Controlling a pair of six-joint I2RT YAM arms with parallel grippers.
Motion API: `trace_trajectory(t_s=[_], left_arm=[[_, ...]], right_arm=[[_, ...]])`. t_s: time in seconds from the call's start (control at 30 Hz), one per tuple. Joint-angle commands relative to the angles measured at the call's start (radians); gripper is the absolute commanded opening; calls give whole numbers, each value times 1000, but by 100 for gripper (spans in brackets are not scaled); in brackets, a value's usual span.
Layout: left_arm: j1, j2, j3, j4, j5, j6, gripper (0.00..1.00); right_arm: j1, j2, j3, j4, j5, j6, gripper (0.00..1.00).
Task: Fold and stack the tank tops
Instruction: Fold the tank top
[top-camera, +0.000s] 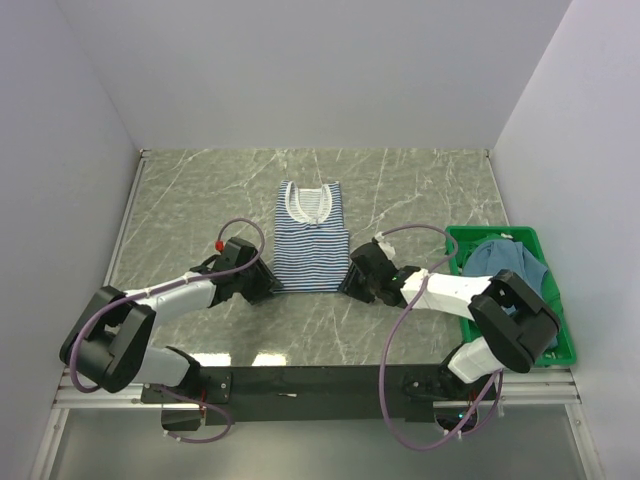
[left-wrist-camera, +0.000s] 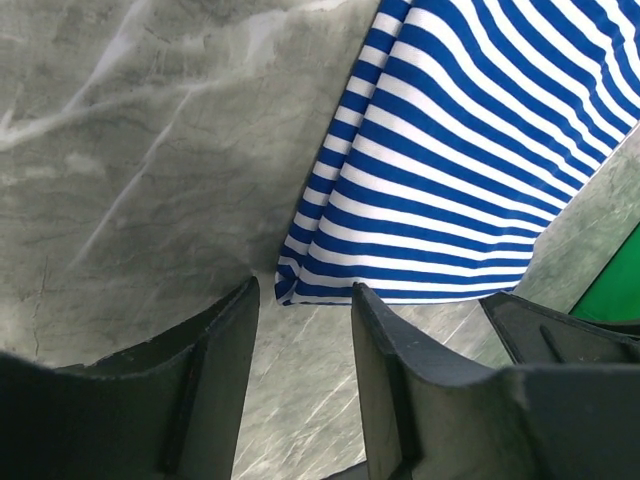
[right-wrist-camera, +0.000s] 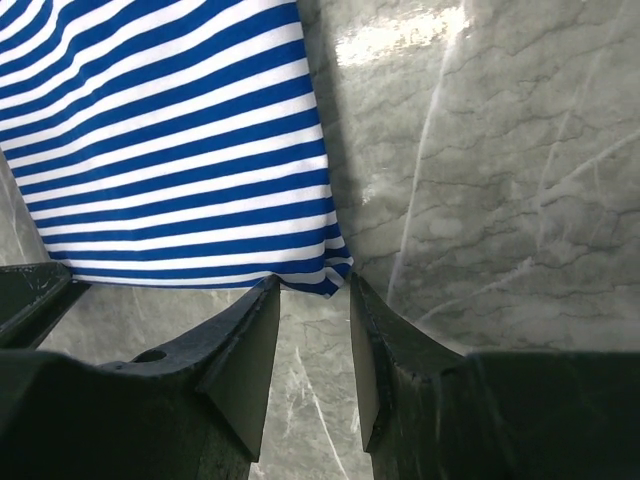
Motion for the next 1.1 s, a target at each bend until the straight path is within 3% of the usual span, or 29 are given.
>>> trace_trajectory(t_s=[0.0,0.43,0.53,0.6,0.73,0.77,0.97,1.07], left_arm=[[-5,7,-20,-63,-24,15,48],[-15,89,-35,15,-32,-6,28],[-30,109,-26,17,-40,-5,22],[-36,121,-21,15,-41,1,19],[-53,121,5,-18,-53,26,1],[-59,113,6,-37,-56,31,1],[-163,-34,-9,-147,-92,6,1],[-248,-130,-44,-205,-93,-51,1]], right_arm=[[-14,-29,-25,-10,55,3,42],[-23,1,-22,9,49,-10,41],[-23,21,-10,12,48,-23,35],[-22,38,7,9,54,-44,25],[-15,43,35,-31,69,-93,7],[-3,34,36,-37,69,-113,3],[92,-92,-14,-117,89,-139,0],[202,-188,-60,-172,117,-106,0]])
